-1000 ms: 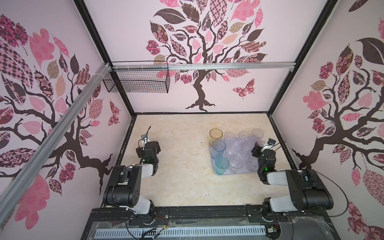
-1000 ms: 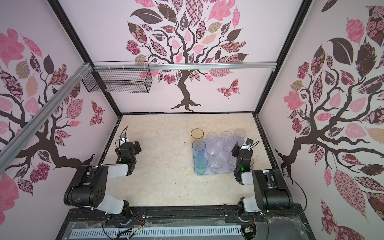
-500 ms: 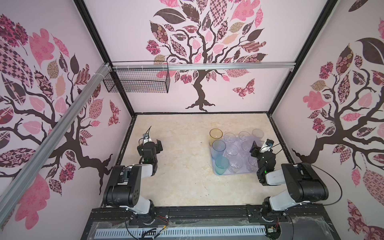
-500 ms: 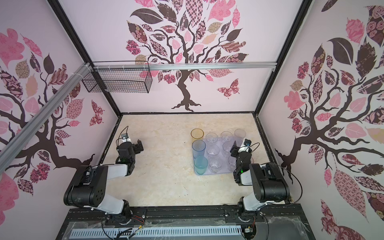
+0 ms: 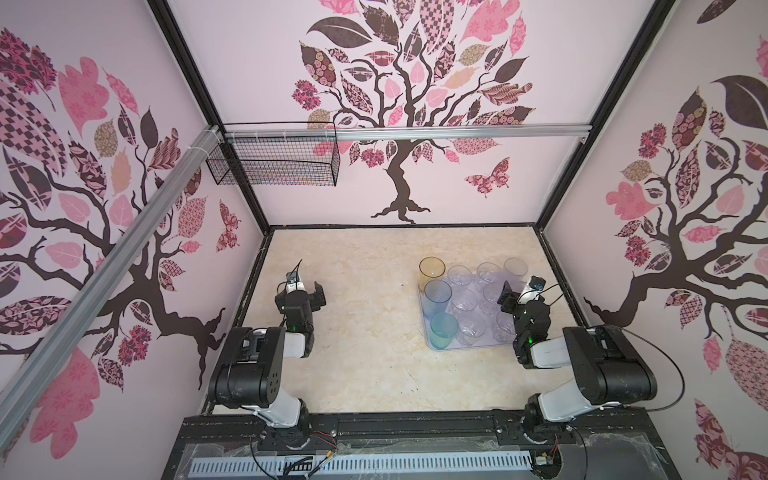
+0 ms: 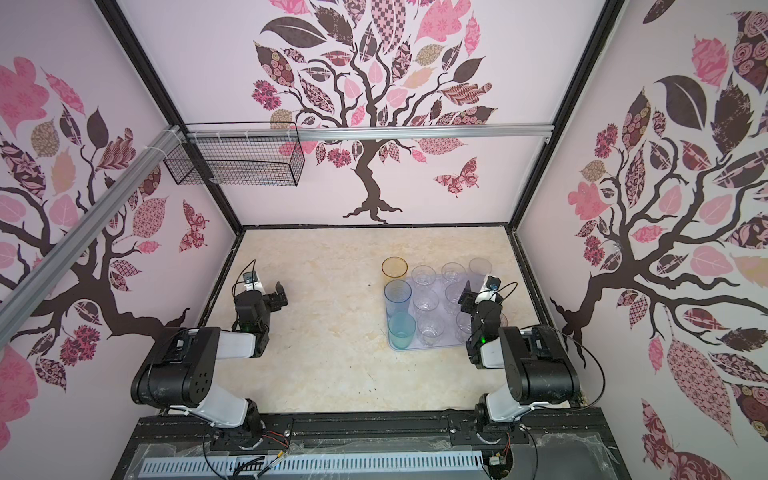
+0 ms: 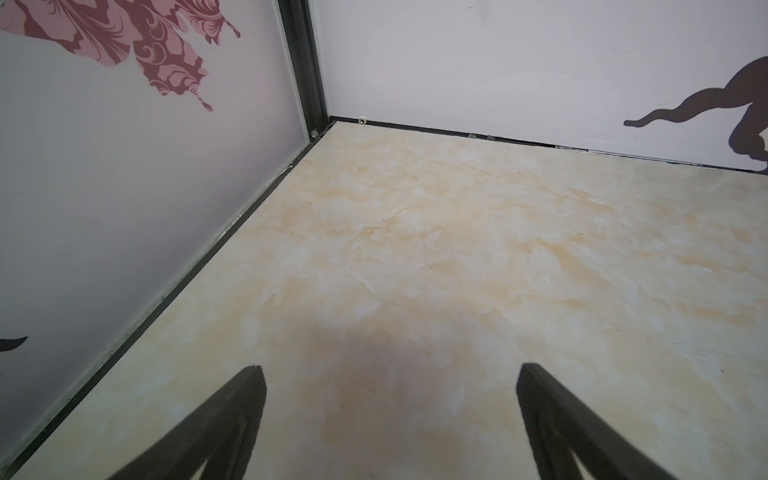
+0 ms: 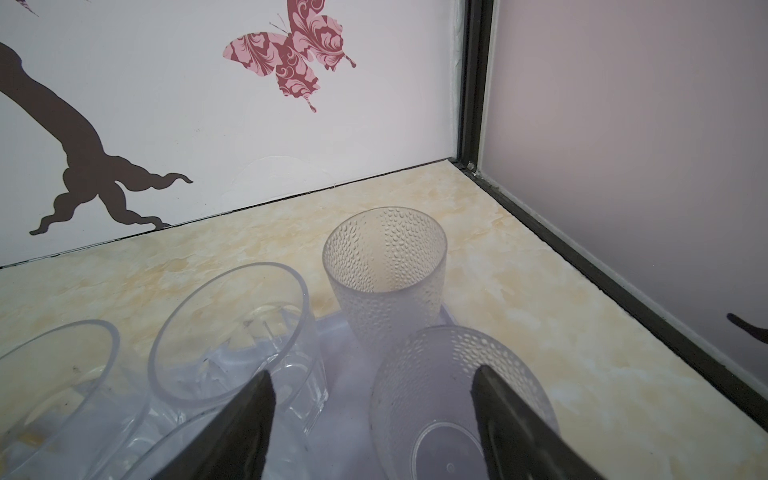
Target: Place the glasses into the tray
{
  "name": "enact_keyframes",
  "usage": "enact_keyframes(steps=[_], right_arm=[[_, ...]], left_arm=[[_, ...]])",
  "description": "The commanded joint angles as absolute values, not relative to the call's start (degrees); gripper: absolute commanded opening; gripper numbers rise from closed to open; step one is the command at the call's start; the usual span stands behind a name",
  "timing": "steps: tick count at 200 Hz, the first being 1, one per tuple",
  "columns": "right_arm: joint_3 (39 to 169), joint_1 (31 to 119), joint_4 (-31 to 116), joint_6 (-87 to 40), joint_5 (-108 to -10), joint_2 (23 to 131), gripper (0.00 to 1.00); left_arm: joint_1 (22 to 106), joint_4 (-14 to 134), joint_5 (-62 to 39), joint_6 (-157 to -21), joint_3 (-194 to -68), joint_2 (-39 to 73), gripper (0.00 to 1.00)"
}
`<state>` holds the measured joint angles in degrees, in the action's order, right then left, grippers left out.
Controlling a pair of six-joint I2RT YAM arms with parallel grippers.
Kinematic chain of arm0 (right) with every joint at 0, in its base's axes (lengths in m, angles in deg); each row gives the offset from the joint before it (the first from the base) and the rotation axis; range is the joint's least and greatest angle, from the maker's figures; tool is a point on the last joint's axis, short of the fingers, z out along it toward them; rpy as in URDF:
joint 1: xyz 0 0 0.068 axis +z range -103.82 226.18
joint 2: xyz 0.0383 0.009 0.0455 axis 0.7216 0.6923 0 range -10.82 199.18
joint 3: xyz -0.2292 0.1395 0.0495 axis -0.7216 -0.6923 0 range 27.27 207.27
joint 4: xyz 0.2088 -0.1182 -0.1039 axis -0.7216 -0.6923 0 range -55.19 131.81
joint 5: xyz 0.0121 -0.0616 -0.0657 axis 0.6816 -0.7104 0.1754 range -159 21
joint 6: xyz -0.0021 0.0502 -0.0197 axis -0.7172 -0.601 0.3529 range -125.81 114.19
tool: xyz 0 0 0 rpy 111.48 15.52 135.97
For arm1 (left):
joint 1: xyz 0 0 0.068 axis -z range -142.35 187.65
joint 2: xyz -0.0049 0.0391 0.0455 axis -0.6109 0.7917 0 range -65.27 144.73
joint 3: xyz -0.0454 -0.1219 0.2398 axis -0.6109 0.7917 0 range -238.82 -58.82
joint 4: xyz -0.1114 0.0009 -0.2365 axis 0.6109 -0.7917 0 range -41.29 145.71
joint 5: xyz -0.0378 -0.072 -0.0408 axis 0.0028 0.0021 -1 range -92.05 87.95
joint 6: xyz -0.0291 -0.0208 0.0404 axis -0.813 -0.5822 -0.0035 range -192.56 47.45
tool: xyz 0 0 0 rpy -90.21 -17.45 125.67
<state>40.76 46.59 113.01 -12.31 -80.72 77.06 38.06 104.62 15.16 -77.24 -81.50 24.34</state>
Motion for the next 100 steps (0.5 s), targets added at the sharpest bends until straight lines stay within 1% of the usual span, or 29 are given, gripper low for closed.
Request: enact_keyframes(steps=[1, 100], right_arm=[[41.45, 47.25, 110.46, -11.94, -80.49, 77.42, 1.00], [42.03, 48.19, 109.62, -11.61, -82.59, 77.65, 1.00]], left_arm=[[37.93, 106.30, 14.49, -77.18, -80.18, 23.72, 0.98], [38.47, 106.50, 15.22, -76.86, -80.19, 23.88, 0.98]])
